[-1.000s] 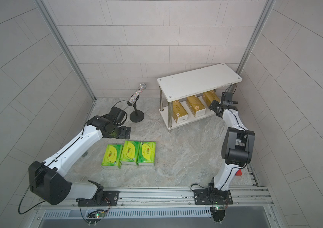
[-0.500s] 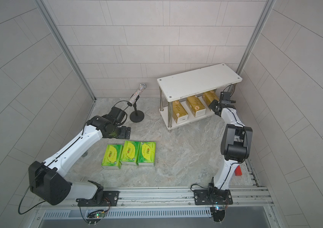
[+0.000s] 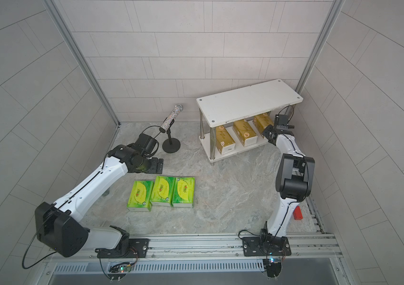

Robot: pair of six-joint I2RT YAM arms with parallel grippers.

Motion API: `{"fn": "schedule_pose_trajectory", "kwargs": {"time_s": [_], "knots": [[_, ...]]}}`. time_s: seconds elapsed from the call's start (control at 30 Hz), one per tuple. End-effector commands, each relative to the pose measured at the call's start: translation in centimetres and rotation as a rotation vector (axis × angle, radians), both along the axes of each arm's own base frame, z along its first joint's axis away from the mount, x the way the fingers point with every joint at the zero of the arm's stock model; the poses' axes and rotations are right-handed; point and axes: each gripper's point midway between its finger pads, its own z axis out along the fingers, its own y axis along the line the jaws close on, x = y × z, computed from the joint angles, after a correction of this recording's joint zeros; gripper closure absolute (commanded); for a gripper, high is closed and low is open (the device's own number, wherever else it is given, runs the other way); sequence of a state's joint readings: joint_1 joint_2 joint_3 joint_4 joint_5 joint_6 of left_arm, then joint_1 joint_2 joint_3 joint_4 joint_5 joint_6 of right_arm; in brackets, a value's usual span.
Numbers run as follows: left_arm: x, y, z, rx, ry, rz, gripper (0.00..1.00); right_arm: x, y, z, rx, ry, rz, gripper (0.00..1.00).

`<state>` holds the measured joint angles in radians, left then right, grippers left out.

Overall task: Place the tissue boxes on the shelf by color
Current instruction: Adjust the box of tissues on the shelf.

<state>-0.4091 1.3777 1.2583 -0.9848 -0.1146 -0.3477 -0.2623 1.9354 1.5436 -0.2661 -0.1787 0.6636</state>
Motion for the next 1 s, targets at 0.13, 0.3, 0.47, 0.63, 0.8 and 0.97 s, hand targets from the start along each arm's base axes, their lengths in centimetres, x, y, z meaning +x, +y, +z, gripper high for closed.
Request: {"fn": "schedule_pose_trajectory", "kwargs": {"time_s": [0.13, 0.3, 0.47, 0.63, 0.8, 0.97], "knots": [[-0.7, 0.5, 0.7, 0.004, -0.017, 0.016, 0.01, 0.6, -0.3, 0.0, -0.003, 0.003, -0.020, 0.47], [-0.8, 0.6, 0.8, 0.005, -0.020, 0.019, 0.01, 0.6, -0.4, -0.5, -0.001, 0.016, -0.023, 0.50], [-0.8, 0.6, 0.7, 0.007, -0.020, 0.021, 0.01, 0.6, -0.5, -0.9, -0.006, 0.026, -0.030, 0.53], [-0.9, 0.7, 0.7, 0.007, -0.019, 0.027, 0.01, 0.8, -0.6, -0.9, -0.004, 0.025, -0.035, 0.54], [-0.7, 0.5, 0.8, 0.001, -0.023, 0.027, 0.01, 0.8, -0.8, -1.0, -0.011, 0.029, -0.047, 0.54], [-0.9, 0.7, 0.8, 0.005, -0.026, 0.030, 0.01, 1.0, -0.8, -1.1, -0.011, 0.037, -0.038, 0.54]]}}
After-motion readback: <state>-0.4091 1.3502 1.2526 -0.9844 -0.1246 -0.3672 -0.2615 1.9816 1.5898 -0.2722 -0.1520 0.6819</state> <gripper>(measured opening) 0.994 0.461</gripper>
